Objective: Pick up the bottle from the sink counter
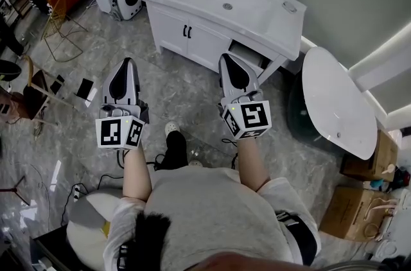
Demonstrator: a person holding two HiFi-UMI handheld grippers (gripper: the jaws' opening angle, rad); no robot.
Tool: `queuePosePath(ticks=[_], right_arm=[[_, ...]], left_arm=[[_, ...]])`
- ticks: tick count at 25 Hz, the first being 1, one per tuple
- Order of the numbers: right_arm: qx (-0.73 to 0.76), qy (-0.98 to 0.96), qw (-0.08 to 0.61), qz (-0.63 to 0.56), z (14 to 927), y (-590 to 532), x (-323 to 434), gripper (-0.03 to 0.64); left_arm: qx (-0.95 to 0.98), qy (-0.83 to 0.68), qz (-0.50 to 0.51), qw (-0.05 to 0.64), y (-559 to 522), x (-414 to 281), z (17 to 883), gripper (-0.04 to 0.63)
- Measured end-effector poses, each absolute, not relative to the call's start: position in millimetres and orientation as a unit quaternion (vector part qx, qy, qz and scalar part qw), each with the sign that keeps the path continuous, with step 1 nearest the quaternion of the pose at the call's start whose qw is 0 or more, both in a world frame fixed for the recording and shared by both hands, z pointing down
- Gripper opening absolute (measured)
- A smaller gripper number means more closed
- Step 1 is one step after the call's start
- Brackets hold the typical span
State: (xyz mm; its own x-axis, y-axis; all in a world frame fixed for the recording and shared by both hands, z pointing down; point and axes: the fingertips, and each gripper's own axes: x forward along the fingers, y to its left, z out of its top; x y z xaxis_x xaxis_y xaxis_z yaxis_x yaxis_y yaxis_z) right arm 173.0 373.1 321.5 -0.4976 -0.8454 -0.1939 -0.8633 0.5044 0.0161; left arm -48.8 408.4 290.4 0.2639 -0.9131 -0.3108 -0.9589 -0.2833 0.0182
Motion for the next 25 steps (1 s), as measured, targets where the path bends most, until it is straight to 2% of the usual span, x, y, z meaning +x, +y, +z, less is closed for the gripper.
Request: queuePosePath(ticks=[11, 25], right_arm=[[-0.503, 0.857, 0.093, 0.066, 306.2, 254.3, 132.1, 0.011], [-0.518, 0.848, 0.090, 0.063, 306.1, 128.3, 64.5, 0.011]], left_arm=[[-0.796, 0.578, 0.139, 0.110, 290.2, -88.4, 275.6, 0.008], [-0.812, 0.559, 0.139, 0.094, 154.6, -155.4, 273.7, 0.008]])
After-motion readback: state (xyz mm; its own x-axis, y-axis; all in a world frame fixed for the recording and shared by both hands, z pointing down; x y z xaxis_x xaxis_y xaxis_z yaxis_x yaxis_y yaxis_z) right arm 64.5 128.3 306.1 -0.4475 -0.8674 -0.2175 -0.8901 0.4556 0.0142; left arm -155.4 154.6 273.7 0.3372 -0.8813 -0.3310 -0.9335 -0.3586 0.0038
